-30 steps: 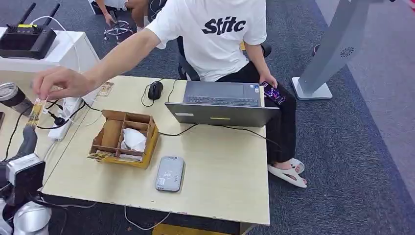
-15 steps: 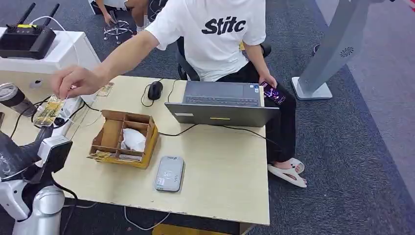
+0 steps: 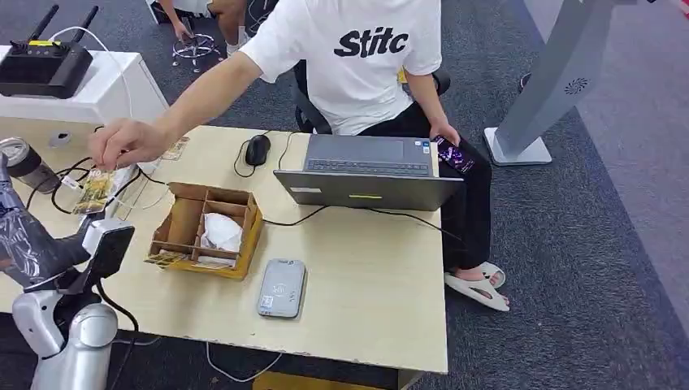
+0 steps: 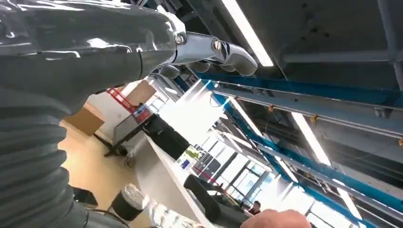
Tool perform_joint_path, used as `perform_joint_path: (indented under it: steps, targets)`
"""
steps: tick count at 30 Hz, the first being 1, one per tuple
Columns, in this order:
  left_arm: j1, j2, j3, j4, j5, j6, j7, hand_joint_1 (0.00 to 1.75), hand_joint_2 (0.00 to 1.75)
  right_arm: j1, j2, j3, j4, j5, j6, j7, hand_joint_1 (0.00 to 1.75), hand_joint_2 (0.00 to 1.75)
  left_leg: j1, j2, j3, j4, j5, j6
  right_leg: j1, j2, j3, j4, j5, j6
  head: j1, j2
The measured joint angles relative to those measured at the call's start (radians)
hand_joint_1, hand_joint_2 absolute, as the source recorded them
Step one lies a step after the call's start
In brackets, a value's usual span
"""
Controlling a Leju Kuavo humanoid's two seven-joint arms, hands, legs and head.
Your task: Pass the card to the sensor for recognition and then transmit it.
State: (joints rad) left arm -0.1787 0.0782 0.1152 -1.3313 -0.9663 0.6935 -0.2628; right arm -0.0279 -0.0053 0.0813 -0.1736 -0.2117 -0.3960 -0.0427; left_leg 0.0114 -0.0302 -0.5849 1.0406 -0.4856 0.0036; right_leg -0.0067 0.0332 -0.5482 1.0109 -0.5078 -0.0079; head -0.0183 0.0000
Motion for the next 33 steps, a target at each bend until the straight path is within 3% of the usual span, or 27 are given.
perform_joint_path:
  steps: [33]
  targets:
    - [0.003, 0.016, -0.026, 0.041, -0.003, -0.003, 0.012, 1.75, 1.75, 0.001, 0.0, 0.0, 0.0, 0.003, 0.006, -0.003, 0.0, 1.75, 0.0, 0.0, 0.0, 0.0, 0.0, 0.0, 0.0, 0.0, -0.001, 0.0, 0.0, 0.0, 0.0, 0.0]
